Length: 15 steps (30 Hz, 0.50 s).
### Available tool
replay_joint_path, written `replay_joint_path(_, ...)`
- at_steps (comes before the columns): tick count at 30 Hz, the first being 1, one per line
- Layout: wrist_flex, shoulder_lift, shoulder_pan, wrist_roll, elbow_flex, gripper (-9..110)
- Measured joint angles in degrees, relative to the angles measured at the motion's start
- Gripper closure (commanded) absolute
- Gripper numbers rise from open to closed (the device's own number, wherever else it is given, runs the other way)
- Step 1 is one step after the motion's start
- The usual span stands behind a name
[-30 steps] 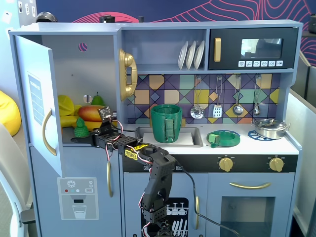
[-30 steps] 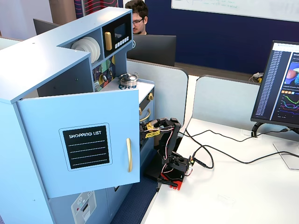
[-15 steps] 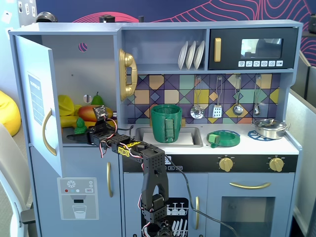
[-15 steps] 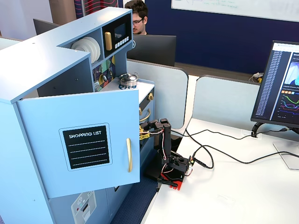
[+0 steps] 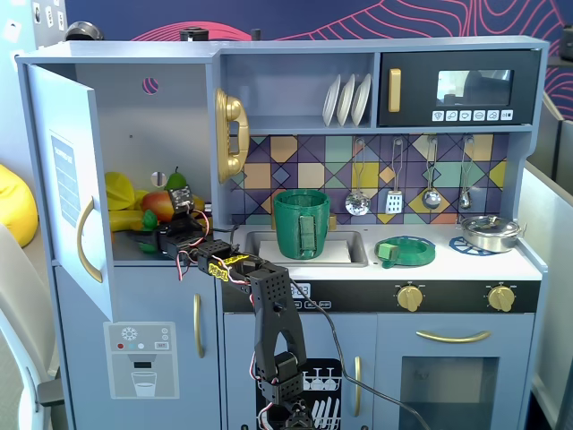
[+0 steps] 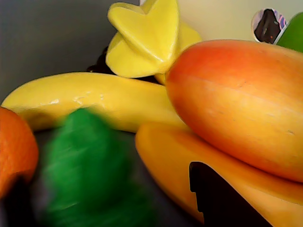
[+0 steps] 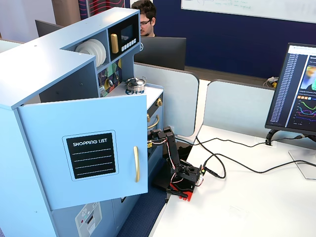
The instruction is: Pick up the green pineapple from the left cabinet and place it in the green recipient
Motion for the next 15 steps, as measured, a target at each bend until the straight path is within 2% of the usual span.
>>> replay_joint_path(10,3.3,1.2,-0.4,-4.9,-0.2,101)
replay_joint_path(15,12.9,9.0,-1.5,-12.7,1.1,101)
